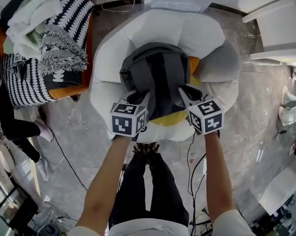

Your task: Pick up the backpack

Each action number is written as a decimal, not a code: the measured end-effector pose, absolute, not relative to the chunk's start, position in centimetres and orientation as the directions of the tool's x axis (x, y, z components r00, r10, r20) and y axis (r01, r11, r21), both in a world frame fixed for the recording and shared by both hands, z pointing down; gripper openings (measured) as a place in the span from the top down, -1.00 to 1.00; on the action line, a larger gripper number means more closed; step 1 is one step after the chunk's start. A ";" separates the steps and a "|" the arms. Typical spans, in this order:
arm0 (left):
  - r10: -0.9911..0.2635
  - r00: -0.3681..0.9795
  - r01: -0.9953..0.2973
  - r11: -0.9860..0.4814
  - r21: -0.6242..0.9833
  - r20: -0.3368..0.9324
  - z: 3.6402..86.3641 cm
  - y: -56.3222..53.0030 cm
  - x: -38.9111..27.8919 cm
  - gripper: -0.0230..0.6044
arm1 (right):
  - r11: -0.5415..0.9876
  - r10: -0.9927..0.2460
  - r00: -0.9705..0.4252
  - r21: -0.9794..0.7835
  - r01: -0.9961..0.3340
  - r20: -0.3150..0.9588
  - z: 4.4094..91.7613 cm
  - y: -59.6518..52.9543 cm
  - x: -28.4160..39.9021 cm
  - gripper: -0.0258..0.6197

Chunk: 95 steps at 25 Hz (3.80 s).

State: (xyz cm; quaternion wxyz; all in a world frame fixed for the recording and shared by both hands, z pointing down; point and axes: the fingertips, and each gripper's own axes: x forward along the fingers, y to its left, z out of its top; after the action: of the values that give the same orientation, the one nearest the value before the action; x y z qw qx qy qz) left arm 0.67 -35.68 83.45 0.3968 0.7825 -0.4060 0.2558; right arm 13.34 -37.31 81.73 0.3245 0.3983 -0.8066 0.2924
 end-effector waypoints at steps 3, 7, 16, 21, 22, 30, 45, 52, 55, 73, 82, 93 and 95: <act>-0.436 0.538 -0.840 -0.353 0.413 0.721 82.1 -35.6 0.7 0.67 | 0.510 -0.460 -0.475 -0.215 -0.833 0.750 80.2 -37.4 13.4 0.79; -0.446 0.545 -0.836 -0.349 0.423 0.710 80.3 -35.2 0.8 0.68 | 0.513 -0.460 -0.476 -0.214 -0.832 0.750 78.2 -37.1 13.5 0.79; -0.436 0.553 -0.831 -0.352 0.431 0.710 76.3 -33.3 1.1 0.68 | 0.473 -0.461 -0.460 -0.228 -0.851 0.759 74.3 -35.6 14.6 0.79; -0.439 0.555 -0.830 -0.350 0.434 0.707 74.6 -32.4 1.1 0.68 | 0.460 -0.468 -0.453 -0.228 -0.858 0.759 72.4 -34.5 14.8 0.79; -0.443 0.553 -0.831 -0.352 0.431 0.706 74.3 -32.3 1.1 0.68 | 0.460 -0.468 -0.452 -0.227 -0.858 0.759 72.0 -34.2 14.9 0.79; -0.442 0.564 -0.821 -0.387 0.419 0.698 72.0 -30.8 1.4 0.69 | 0.431 -0.494 -0.444 -0.233 -0.872 0.747 69.6 -32.6 15.5 0.79; -0.455 0.583 -0.810 -0.384 0.443 0.673 67.4 -27.2 2.2 0.71 | 0.357 -0.546 -0.430 -0.264 -0.896 0.719 64.6 -28.9 16.9 0.79; -0.453 0.601 -0.796 -0.417 0.440 0.659 64.9 -26.3 3.0 0.72 | 0.320 -0.583 -0.423 -0.282 -0.904 0.694 62.5 -27.1 18.1 0.79; -0.465 0.604 -0.791 -0.449 0.416 0.647 63.3 -26.4 3.2 0.72 | 0.308 -0.600 -0.421 -0.289 -0.907 0.681 61.3 -26.5 18.4 0.79; -0.548 0.624 -0.775 -0.522 0.356 0.556 52.8 -26.9 2.1 0.73 | 0.333 -0.699 -0.444 -0.295 -0.896 0.560 50.2 -26.2 17.4 0.79; -0.564 0.643 -0.759 -0.561 0.331 0.518 48.9 -26.7 1.5 0.74 | 0.346 -0.719 -0.433 -0.260 -0.902 0.544 46.6 -25.0 16.6 0.79; -0.584 0.657 -0.740 -0.621 0.259 0.477 43.9 -26.3 0.4 0.75 | 0.325 -0.775 -0.370 -0.180 -0.929 0.512 41.3 -23.1 15.0 0.79; -0.590 0.657 -0.737 -0.633 0.237 0.469 42.9 -26.0 0.6 0.74 | 0.313 -0.796 -0.357 -0.172 -0.934 0.489 40.2 -22.9 14.9 0.79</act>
State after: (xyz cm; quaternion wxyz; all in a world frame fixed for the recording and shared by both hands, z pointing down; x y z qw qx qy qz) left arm 0.56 -26.04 42.95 0.2082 0.8862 -0.3744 0.1764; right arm 14.94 -22.87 40.20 0.1591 0.5444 -0.7944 0.2174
